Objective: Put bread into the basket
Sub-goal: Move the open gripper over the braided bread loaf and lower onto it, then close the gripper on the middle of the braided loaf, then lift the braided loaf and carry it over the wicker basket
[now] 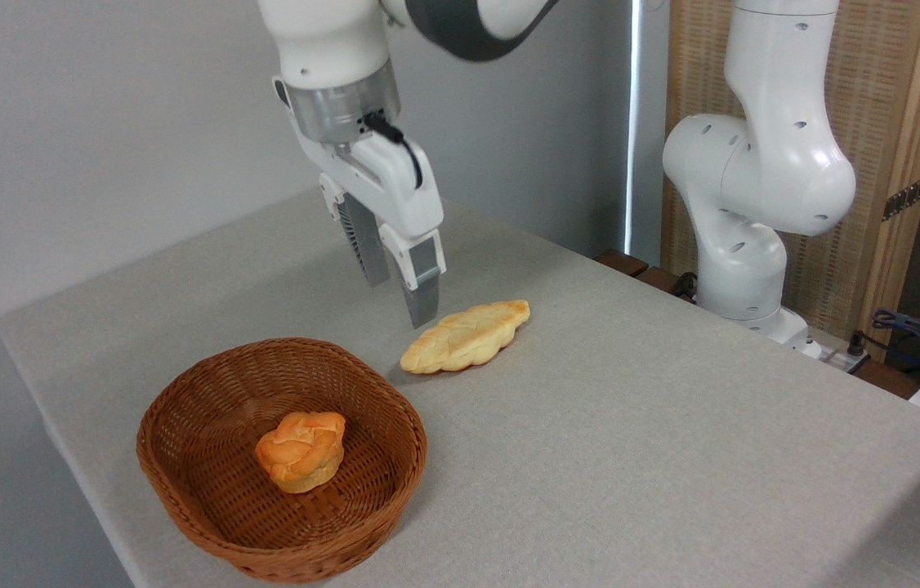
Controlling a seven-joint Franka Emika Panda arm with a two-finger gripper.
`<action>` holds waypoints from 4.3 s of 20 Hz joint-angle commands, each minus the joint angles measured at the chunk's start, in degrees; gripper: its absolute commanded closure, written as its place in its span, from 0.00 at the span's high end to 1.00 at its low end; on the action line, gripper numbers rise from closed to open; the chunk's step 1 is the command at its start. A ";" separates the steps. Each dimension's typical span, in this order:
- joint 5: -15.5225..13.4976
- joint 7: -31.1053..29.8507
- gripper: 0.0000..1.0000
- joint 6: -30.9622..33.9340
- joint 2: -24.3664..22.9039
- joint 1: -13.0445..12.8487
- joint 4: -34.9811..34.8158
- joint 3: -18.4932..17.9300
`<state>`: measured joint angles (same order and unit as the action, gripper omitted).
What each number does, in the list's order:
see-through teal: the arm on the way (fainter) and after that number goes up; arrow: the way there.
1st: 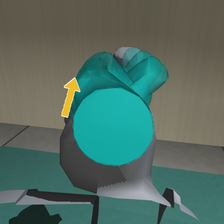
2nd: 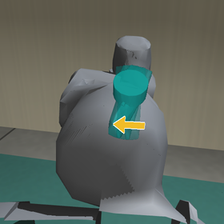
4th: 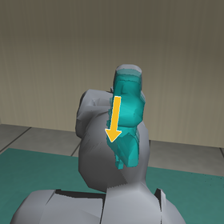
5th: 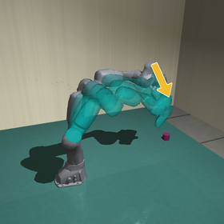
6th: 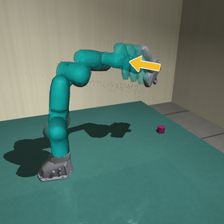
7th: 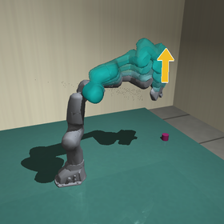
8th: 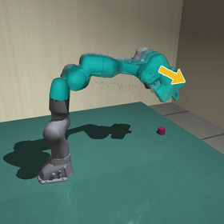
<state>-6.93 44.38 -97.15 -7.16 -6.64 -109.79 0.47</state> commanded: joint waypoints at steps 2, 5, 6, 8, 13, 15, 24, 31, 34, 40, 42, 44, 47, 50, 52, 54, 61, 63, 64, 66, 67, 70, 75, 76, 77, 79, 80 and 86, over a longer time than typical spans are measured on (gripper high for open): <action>-1.68 -0.17 1.00 -6.21 -3.65 -0.21 -8.49 2.07; -1.68 -0.17 1.00 -6.30 -3.73 -0.39 -10.61 3.04; -1.68 -0.17 1.00 -6.30 -3.82 -0.48 -11.49 3.13; -1.68 -0.17 1.00 -6.39 -3.82 -0.56 -12.28 3.57; -1.59 -0.17 1.00 -6.39 -3.82 -0.56 -14.21 4.45; -1.59 -0.17 1.00 -6.39 -3.82 -0.56 -14.83 4.80; -1.15 -2.36 1.00 -12.26 -4.17 -0.56 -20.28 8.31; -0.98 -3.60 1.00 -13.33 -4.96 -0.56 -21.77 8.67; -0.02 -3.60 1.00 -13.07 -5.49 -0.56 -22.48 8.67; 0.60 -3.60 1.00 -13.15 -5.84 -0.56 -24.06 8.76; 0.60 -3.60 1.00 -13.15 -5.84 -0.56 -24.06 8.76; 0.60 -3.60 1.00 -13.15 -5.84 -0.56 -24.15 8.76; 0.60 -3.51 0.89 -13.15 -5.84 -0.56 -24.24 8.76; 2.44 -3.42 0.71 -13.07 -5.84 -0.56 -24.33 8.84; 2.54 -3.42 0.66 -13.07 -5.84 -0.56 -24.33 8.84; 2.54 -3.42 0.60 -13.07 -5.84 -0.56 -24.24 8.84; 2.54 -3.42 0.49 -13.07 -5.84 -0.56 -24.24 8.76; 2.62 -3.42 0.49 -12.72 -5.84 -0.56 -24.24 8.76; 2.63 -3.34 0.47 -12.45 -6.02 -0.56 -24.15 8.67; 2.63 -3.34 0.47 -12.10 -6.20 -0.56 -24.06 8.67; 2.71 -3.34 0.47 -11.93 -6.28 -0.56 -24.06 8.67; 6.13 -2.99 0.47 -9.22 -6.28 -0.48 -23.45 8.49; 10.45 -2.02 0.47 -1.74 -4.71 -0.48 -18.01 8.23; 10.45 -1.84 0.47 -0.86 -4.27 -0.48 -16.78 8.05; 10.45 -1.84 0.47 0.11 -3.74 -0.48 -15.46 7.88; 10.45 -1.41 0.47 0.82 -3.65 -0.48 -13.79 6.74; 10.27 -1.05 0.47 0.82 -3.47 -0.48 -12.47 6.39; 6.15 -0.96 0.48 0.91 1.26 -0.48 0.78 2.88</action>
<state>2.18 42.54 -98.24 -10.28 -6.93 -118.20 5.65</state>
